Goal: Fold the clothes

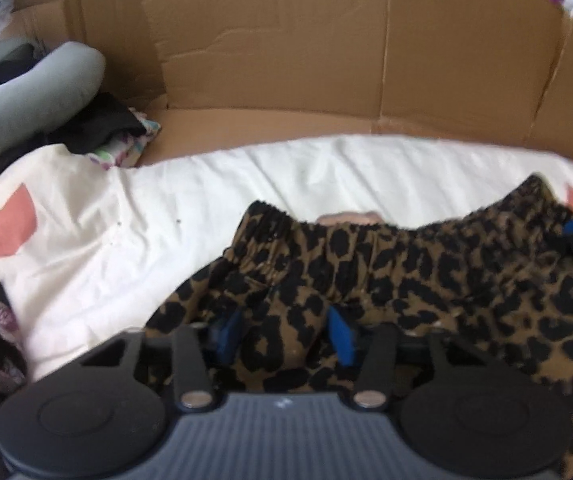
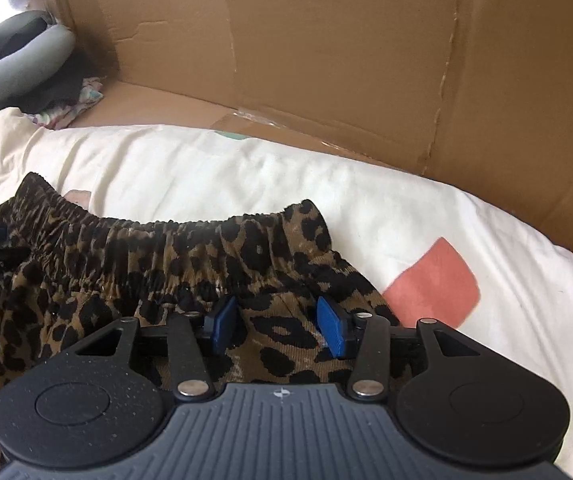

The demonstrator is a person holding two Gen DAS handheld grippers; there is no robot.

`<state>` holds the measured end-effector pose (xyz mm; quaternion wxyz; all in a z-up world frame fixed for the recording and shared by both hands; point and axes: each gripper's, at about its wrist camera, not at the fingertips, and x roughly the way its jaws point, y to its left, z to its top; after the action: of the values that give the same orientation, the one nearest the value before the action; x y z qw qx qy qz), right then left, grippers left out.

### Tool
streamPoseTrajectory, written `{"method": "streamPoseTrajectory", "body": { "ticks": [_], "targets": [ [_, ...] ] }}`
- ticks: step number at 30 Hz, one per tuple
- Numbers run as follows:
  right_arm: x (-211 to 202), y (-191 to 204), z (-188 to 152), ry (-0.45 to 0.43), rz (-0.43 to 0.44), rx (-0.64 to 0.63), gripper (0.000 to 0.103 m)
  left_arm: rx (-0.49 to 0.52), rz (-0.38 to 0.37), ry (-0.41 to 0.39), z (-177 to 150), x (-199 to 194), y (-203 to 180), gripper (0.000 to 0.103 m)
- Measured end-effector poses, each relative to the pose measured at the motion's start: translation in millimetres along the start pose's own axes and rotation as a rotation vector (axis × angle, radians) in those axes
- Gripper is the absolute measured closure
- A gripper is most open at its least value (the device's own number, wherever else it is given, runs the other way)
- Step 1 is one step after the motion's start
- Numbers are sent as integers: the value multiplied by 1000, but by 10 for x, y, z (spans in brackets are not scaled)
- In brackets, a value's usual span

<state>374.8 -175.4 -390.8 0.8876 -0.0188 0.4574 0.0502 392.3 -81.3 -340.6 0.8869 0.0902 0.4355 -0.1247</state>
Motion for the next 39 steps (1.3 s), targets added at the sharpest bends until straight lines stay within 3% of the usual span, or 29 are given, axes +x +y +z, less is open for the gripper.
{"method": "streamPoseTrajectory", "body": {
  "ticks": [4, 8, 11, 14, 20, 24, 34, 39],
  "targets": [
    [-314, 73, 2, -78, 9, -68, 52, 0, -17, -65, -37, -278, -49, 60],
    [-560, 62, -10, -123, 112, 5, 53, -16, -47, -124, -47, -499, -143, 60],
    [-636, 189, -88, -125, 147, -28, 70, -35, -85, -130, -57, -531, -245, 64],
    [-635, 319, -186, -103, 196, -50, 78, -12, -122, -99, -94, -502, -390, 73],
    [-523, 416, -430, -41, 202, -76, 81, 43, -128, -30, -231, -323, -550, 74],
    [-415, 268, -566, 5, 161, -33, 83, -10, -93, 29, -265, -135, -472, 75],
    [-555, -61, -845, 21, 154, 71, 84, 21, -110, 38, -378, -436, -402, 74],
    [-656, -90, -944, 25, 148, 75, 82, -41, -145, 77, -494, -527, -337, 74]
  ]
}}
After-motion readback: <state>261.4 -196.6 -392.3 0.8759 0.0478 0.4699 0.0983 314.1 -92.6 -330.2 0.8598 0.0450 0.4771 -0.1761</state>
